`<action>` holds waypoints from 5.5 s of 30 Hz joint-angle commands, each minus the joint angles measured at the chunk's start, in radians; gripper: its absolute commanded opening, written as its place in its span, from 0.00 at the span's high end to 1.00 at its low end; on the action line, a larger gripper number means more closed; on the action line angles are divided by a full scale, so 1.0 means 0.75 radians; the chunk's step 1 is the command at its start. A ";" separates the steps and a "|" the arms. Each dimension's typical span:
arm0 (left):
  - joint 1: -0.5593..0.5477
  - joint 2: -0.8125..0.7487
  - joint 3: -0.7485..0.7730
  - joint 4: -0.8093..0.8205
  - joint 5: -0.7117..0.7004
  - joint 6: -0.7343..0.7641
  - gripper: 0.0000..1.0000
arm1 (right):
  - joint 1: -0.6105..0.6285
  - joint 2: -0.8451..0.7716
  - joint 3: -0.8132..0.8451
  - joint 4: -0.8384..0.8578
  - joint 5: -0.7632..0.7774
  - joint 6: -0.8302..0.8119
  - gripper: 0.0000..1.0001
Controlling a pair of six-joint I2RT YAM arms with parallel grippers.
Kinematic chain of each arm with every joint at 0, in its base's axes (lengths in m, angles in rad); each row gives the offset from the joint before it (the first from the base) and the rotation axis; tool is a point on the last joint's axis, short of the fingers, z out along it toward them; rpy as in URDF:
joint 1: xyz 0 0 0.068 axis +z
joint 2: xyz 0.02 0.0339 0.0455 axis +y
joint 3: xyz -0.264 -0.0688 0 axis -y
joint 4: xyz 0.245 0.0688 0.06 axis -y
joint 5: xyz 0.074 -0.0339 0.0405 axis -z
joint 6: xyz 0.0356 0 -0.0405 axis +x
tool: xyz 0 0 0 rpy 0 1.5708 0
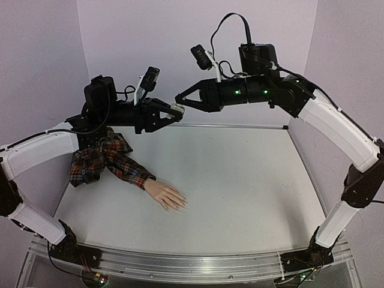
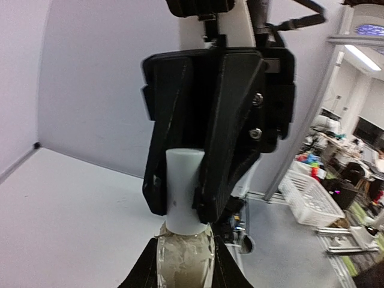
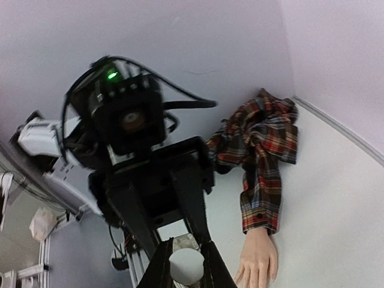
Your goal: Paint the nails
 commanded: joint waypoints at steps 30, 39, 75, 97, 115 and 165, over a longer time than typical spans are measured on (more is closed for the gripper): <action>-0.016 -0.035 0.076 -0.068 -0.288 0.238 1.00 | 0.052 -0.029 0.014 0.025 0.421 0.451 0.35; -0.017 -0.001 0.075 -0.029 -0.300 0.222 1.00 | 0.061 0.046 0.109 -0.016 0.407 0.456 0.64; -0.016 -0.096 0.073 -0.142 -0.038 0.129 1.00 | 0.049 -0.081 0.005 0.003 0.260 0.128 0.24; -0.017 -0.046 0.070 -0.073 -0.337 0.212 1.00 | 0.094 0.046 0.091 -0.015 0.533 0.438 0.56; -0.017 -0.063 0.053 0.023 0.057 0.040 1.00 | 0.069 0.017 0.086 -0.044 0.034 0.062 1.00; -0.017 -0.037 0.082 -0.080 -0.222 0.174 1.00 | 0.075 0.045 0.130 -0.053 0.430 0.369 0.83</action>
